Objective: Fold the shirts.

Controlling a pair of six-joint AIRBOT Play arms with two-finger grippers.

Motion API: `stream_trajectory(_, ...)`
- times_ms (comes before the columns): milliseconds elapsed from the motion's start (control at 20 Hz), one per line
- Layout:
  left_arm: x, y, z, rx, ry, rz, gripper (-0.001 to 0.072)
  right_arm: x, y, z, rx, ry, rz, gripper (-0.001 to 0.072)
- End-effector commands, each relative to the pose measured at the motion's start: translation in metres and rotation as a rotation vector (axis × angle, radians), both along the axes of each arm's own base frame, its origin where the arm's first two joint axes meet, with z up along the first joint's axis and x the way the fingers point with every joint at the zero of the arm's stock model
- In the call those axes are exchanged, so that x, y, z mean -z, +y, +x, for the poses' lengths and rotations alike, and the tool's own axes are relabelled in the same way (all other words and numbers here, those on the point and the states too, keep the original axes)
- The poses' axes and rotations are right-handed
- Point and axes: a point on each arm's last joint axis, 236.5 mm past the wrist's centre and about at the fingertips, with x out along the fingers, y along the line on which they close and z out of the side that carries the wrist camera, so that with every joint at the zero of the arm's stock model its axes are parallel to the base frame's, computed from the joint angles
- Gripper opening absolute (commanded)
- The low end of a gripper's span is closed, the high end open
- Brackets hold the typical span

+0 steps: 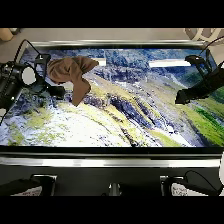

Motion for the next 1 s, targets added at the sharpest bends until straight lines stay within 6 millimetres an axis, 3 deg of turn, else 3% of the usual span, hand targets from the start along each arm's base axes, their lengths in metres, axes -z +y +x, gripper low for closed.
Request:
stream_trajectory(0, 0.0, 0.0, 0.0, 0.001, 0.0, 0.0, 0.0677, 0.0, 0.0, 0.0, -0.001, 0.001, 0.0, 0.0678)
stream_trajectory(550, 0.0, 0.0, 0.0, 0.001, 0.0, 0.0, 0.0677, 0.0, 0.0, 0.0, -0.001, 0.001, 0.001, 0.0678)
stream_trajectory(600, -0.002, -0.003, 0.008, 0.009, -0.036, -0.008, 0.0677, 0.0, 0.0, 0.0, -0.001, 0.001, 0.001, 0.0678)
stream_trajectory(700, -0.016, -0.015, 0.043, 0.034, -0.197, -0.05, 0.0677, 0.0, 0.0, 0.001, 0.001, -0.003, 0.001, 0.0678)
stream_trajectory(950, -0.061, -0.037, 0.097, 0.084, -0.495, -0.126, 0.0677, -0.01, -0.006, 0.042, 0.031, -0.179, -0.02, 0.0677)
